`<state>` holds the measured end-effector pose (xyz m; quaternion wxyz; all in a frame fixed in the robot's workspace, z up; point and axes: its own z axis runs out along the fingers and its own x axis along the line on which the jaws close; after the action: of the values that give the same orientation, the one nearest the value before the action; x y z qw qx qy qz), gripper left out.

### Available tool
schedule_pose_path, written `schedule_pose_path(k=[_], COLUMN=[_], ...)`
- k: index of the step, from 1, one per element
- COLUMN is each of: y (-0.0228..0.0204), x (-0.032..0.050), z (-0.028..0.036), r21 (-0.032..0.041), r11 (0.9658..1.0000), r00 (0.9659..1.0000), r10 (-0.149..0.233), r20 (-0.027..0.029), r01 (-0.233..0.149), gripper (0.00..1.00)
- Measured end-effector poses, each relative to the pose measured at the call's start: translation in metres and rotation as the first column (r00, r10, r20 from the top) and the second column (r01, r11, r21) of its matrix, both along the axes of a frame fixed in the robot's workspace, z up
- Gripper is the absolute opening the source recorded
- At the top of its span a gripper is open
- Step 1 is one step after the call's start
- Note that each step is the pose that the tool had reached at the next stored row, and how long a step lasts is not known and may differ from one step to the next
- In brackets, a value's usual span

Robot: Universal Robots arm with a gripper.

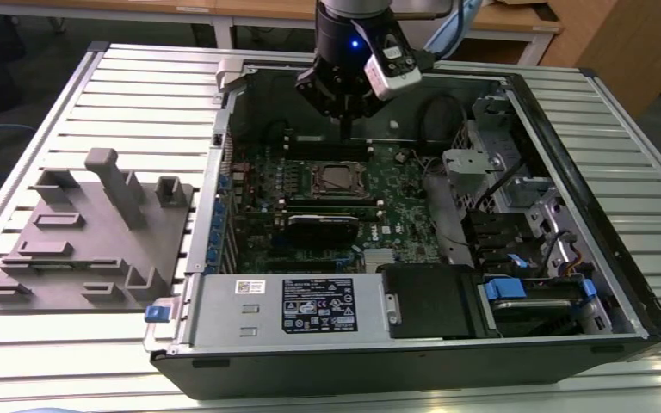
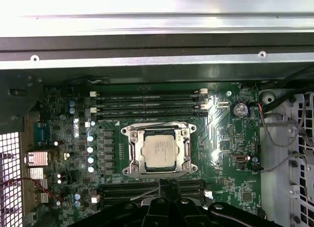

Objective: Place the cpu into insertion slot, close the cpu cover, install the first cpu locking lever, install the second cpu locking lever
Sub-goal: 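Install the second cpu locking lever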

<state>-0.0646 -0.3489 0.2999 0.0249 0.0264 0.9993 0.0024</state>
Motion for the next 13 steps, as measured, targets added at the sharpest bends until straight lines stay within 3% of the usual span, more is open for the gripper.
schedule_pose_path(k=[13], y=[-0.0057], x=[0.0009], z=[0.0000], r21=[0.0000], r11=[1.0000], r00=[1.0000], r10=[0.000], r20=[0.0001], r01=[0.000], gripper=[0.10])
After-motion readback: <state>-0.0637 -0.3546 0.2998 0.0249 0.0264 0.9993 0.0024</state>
